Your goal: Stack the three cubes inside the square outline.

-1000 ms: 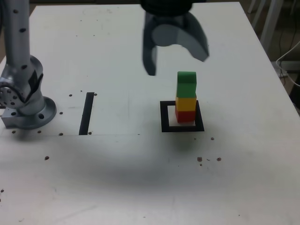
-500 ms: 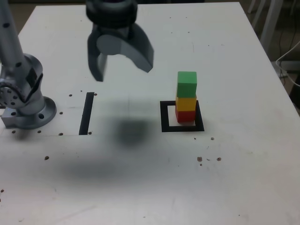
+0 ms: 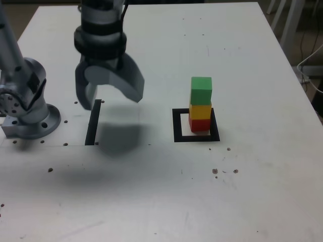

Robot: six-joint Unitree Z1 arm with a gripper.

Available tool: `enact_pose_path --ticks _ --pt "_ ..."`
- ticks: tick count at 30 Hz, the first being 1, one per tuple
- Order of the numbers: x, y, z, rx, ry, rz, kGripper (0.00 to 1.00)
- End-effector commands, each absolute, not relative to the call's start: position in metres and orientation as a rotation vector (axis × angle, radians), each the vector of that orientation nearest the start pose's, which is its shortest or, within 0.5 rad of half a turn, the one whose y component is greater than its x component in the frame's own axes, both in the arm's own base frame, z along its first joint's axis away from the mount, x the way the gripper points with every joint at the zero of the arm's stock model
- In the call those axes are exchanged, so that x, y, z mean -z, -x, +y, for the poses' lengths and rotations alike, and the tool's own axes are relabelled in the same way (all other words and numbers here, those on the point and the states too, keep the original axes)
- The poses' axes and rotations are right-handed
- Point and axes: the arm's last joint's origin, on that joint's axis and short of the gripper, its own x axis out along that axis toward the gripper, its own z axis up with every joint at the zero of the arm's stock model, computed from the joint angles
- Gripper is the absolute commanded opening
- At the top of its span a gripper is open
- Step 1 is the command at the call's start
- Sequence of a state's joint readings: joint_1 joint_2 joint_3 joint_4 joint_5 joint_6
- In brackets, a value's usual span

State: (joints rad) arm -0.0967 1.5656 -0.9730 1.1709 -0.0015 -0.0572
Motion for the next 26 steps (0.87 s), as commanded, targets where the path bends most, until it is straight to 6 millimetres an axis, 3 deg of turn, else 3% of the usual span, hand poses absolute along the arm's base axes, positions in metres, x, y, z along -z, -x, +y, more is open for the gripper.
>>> enact_pose_path --ticks 1,14,26 --pt "-0.256 -0.183 -0.018 0.020 -0.031 1.773 1.00" --pt "-0.242 -0.177 -0.022 0.020 0.094 1.786 1.00" --pt "-0.238 -0.171 -0.016 -0.041 0.017 1.732 1.00"
